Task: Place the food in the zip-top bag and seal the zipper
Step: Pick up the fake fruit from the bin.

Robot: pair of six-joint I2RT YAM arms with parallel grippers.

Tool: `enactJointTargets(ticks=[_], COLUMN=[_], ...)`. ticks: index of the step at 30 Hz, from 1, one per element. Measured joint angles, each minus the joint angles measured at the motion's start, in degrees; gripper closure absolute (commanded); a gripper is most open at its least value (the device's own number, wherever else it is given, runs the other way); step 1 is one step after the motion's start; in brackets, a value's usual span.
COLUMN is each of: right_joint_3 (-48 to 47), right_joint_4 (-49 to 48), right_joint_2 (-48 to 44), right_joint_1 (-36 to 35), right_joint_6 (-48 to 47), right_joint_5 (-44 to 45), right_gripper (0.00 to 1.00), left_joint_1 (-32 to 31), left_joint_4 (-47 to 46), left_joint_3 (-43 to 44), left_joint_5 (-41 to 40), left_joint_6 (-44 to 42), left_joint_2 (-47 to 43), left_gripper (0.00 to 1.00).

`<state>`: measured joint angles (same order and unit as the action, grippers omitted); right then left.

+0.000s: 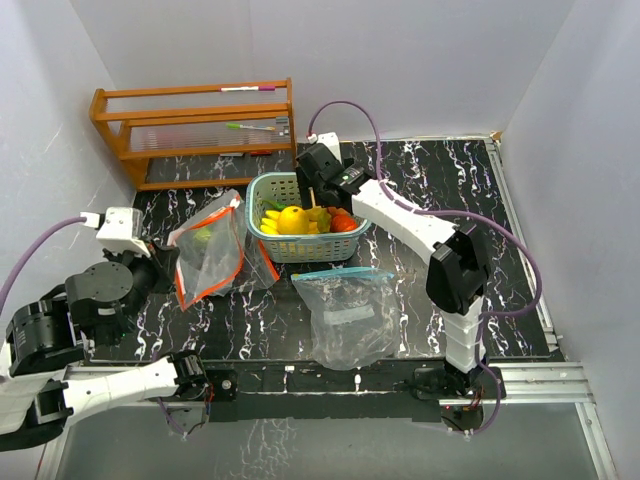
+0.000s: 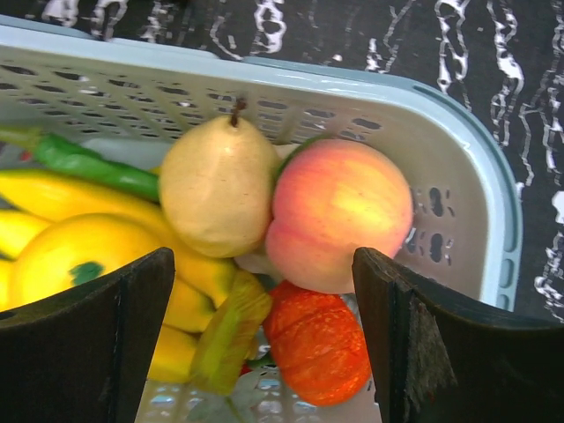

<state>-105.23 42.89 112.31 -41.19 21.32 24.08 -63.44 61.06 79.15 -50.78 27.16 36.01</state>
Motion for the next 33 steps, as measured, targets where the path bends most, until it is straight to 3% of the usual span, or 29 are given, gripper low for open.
enactJointTargets(ticks=[5,17,28,33], right_joint_3=[-0.66,0.90,6.75,6.75], right_joint_4=[2.62,12.94,11.61,10.43], right_joint_2=[0.87,-3.13,-4.33,-2.40], right_joint_1=[0.00,-0.83,-0.79,-0.68], right_joint_6=[-0.04,-1.25,-1.29,-1.29], right_joint_5=[2.80,-5.18,-8.15,-8.02], right_gripper=[0.16,0.15,0.17,0.28], left_joint_1=[0.00,0.00,0.00,0.00], left_joint_4=[-3.48,-6.49,-8.00,-8.35], left_joint_3=[-0.92,-2.36,-3.61,-3.93], left_joint_5=[1.38,1.88,1.95,1.92], left_joint_6=[-1.84,-2.95,-3.82,-4.00], left_joint_2=[0.68,0.79,1.20,0.68], left_gripper=[1.00,1.00,1.00,1.00])
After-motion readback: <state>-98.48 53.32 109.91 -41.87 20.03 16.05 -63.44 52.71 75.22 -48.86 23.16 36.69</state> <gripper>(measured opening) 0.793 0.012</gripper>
